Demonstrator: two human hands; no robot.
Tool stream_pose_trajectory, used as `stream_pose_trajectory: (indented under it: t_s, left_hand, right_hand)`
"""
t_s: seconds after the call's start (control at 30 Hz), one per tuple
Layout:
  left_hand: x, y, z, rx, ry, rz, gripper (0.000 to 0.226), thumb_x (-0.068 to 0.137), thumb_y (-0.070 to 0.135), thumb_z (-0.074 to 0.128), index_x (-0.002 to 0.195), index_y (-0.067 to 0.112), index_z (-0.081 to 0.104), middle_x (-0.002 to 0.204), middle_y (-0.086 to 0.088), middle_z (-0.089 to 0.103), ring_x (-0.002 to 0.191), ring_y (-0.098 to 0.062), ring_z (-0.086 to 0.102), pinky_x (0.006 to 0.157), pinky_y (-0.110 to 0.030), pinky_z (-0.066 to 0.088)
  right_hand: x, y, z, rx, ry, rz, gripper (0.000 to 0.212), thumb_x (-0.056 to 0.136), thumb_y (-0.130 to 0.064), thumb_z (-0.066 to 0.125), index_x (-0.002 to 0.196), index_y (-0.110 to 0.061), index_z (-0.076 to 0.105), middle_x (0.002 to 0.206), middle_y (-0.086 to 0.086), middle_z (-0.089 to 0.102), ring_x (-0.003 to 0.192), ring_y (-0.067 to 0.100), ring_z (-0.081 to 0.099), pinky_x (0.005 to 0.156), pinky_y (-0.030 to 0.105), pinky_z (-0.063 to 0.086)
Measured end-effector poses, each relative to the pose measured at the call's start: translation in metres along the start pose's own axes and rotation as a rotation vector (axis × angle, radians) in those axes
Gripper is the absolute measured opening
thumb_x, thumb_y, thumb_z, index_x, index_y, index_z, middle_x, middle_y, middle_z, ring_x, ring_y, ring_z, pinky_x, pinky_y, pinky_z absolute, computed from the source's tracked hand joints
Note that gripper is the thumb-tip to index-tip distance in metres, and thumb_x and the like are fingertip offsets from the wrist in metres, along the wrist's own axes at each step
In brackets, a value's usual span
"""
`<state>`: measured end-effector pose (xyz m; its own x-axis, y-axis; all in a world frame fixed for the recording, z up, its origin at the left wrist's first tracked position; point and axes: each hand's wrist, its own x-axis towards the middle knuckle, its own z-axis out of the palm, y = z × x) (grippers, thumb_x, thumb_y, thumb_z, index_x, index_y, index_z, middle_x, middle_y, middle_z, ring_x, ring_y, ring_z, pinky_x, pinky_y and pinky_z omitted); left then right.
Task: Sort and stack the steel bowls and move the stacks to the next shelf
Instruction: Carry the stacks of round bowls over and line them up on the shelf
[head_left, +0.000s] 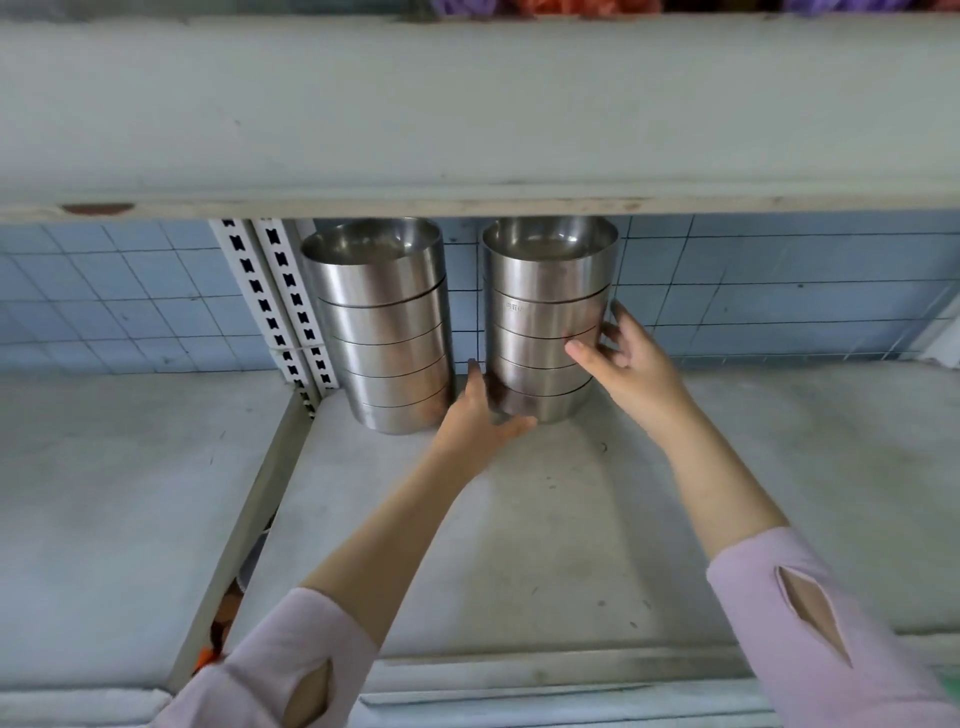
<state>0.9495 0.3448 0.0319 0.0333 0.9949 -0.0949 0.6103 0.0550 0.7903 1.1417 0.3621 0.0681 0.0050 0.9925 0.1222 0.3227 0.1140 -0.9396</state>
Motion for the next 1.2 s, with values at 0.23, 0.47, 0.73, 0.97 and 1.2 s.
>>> stream_pose_trajectory:
  t_s: [0.23, 0.47, 0.73, 0.97, 1.2]
  left_hand:
    - [-0.116, -0.058, -0.08, 0.069, 0.136, 0.27, 0.041, 0.088, 0.035, 0.067, 0.127, 0.024, 0.061, 0.138, 0.009, 0.054, 0.123, -0.01, 0.054, 0.103, -0.024, 0.042]
    - [-0.254, -0.17, -0.235, 0.131, 0.484, 0.171, 0.033, 0.088, 0.023, 0.068, 0.121, 0.025, 0.064, 0.128, 0.016, 0.055, 0.11, -0.002, 0.055, 0.097, -0.024, 0.045]
    - [-0.404, -0.284, -0.39, 0.104, 0.757, -0.027, 0.04, 0.089, 0.023, 0.066, 0.128, 0.027, 0.058, 0.131, 0.018, 0.052, 0.108, 0.002, 0.055, 0.088, -0.007, 0.038]
    - [-0.464, -0.359, -0.478, 0.113, 0.909, -0.135, 0.046, 0.09, 0.027, 0.065, 0.135, 0.026, 0.054, 0.135, 0.014, 0.052, 0.121, -0.006, 0.05, 0.104, -0.026, 0.04]
    - [-0.445, -0.435, -0.57, 0.055, 0.983, -0.183, 0.051, 0.087, 0.025, 0.068, 0.135, 0.029, 0.05, 0.127, 0.02, 0.05, 0.115, 0.006, 0.045, 0.099, -0.018, 0.035]
  right_hand:
    - [-0.12, -0.033, 0.067, 0.023, 0.294, -0.066, 0.039, 0.087, -0.029, 0.073, 0.124, -0.028, 0.061, 0.125, -0.011, 0.063, 0.119, 0.012, 0.059, 0.1, 0.031, 0.047]
    - [-0.203, -0.1, 0.228, -0.206, -0.003, -0.354, 0.048, 0.088, -0.027, 0.071, 0.134, -0.022, 0.059, 0.132, -0.015, 0.056, 0.124, 0.0, 0.049, 0.103, 0.0, 0.026]
    - [-0.267, -0.199, 0.428, -0.116, -0.22, -0.586, 0.051, 0.09, -0.023, 0.07, 0.138, -0.019, 0.056, 0.141, -0.004, 0.055, 0.133, 0.011, 0.048, 0.112, 0.017, 0.033]
    - [-0.283, -0.263, 0.56, 0.003, -0.402, -0.629, 0.05, 0.093, -0.026, 0.068, 0.14, -0.027, 0.052, 0.134, -0.032, 0.047, 0.12, -0.026, 0.038, 0.102, 0.0, 0.028]
    - [-0.253, -0.307, 0.685, 0.111, -0.495, -0.602, 0.047, 0.092, -0.029, 0.066, 0.135, -0.043, 0.051, 0.129, -0.042, 0.049, 0.126, -0.017, 0.044, 0.109, 0.018, 0.035]
